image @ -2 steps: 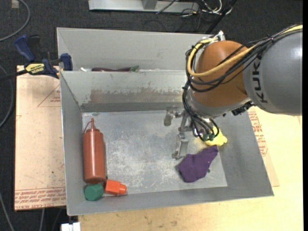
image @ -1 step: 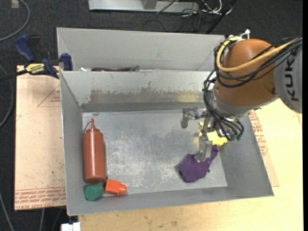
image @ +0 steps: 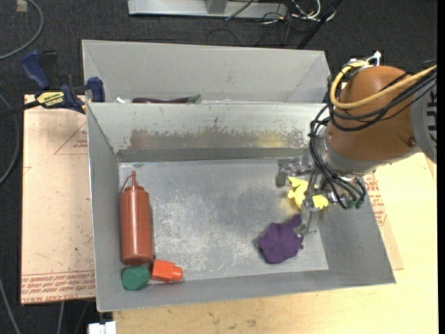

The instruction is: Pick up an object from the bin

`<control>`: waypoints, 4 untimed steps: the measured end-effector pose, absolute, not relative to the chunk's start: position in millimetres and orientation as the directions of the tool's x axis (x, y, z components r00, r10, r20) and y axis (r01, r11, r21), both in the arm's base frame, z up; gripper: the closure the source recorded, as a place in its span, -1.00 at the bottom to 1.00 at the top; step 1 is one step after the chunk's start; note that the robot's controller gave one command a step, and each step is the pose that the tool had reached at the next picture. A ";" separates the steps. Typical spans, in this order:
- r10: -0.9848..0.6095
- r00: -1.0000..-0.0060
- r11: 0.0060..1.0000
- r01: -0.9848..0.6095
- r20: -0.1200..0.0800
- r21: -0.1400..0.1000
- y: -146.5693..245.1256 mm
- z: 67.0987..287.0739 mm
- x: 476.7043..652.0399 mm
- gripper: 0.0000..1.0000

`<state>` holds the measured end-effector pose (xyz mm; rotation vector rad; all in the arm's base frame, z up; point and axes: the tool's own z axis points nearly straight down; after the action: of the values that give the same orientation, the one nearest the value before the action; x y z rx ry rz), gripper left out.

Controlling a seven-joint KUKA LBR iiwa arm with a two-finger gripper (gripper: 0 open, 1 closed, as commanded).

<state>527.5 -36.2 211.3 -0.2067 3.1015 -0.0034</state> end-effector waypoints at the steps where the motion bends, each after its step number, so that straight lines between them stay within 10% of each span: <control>1: -0.152 -0.988 0.988 -0.152 -0.018 0.005 -35.2 161.0 519.3 -1.00; 2: -0.335 -0.942 0.942 -0.335 -0.031 -0.009 -56.5 118.5 522.0 -1.00; 3: -0.488 -0.873 0.873 -0.488 -0.020 -0.001 -61.1 70.2 529.4 1.00; 4: -0.488 -0.873 0.873 -0.488 -0.020 -0.001 -61.1 70.2 529.4 1.00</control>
Offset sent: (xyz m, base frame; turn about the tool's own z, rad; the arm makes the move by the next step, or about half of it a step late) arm -0.0057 -0.0266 -0.1016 -0.2172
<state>529.4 -61.1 70.2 -0.7873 3.0207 0.0069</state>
